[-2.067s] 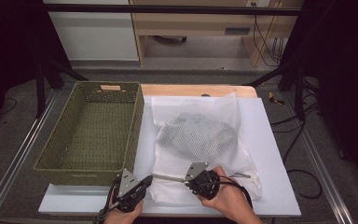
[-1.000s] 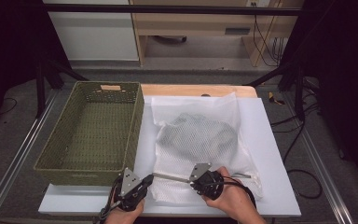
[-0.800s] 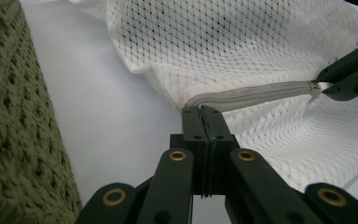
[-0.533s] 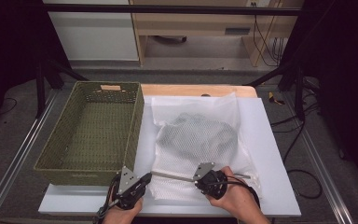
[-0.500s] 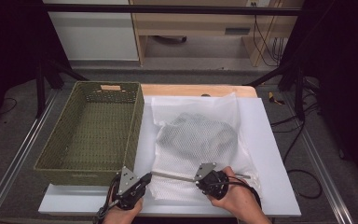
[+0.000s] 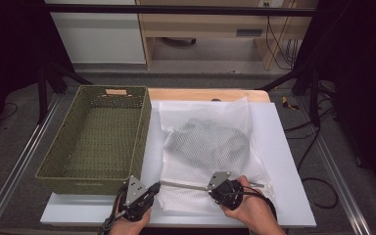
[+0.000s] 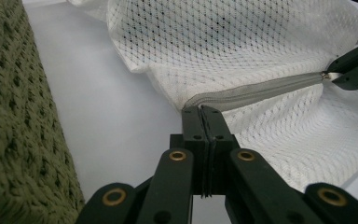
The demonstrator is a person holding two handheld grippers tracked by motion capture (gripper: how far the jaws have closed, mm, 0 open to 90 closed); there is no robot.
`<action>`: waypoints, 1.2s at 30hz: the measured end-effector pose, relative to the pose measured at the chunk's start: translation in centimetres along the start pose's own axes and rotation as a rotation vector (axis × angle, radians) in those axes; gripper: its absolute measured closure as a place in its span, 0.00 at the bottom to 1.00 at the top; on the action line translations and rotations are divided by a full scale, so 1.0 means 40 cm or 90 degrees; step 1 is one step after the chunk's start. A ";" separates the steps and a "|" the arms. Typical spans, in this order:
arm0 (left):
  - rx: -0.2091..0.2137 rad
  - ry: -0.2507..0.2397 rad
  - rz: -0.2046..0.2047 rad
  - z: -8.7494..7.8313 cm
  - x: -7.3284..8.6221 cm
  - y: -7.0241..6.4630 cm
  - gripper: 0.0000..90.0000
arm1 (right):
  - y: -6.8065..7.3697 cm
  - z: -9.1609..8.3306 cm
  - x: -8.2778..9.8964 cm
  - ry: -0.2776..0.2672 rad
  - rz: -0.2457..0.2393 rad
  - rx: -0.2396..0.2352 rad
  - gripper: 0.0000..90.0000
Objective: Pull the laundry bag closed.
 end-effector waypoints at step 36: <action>-0.004 -0.005 -0.008 0.002 0.002 0.001 1.00 | -0.032 -0.020 0.057 0.007 0.016 0.019 0.91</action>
Point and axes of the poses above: each handheld gripper's, and its own axes: z roughly forward along the jaws, x roughly out of its underside, y roughly to its left, the point moved 7 cm from there along z, roughly forward along the jaws, and after that the axes turned 2 degrees about x, right-handed, at the moved point
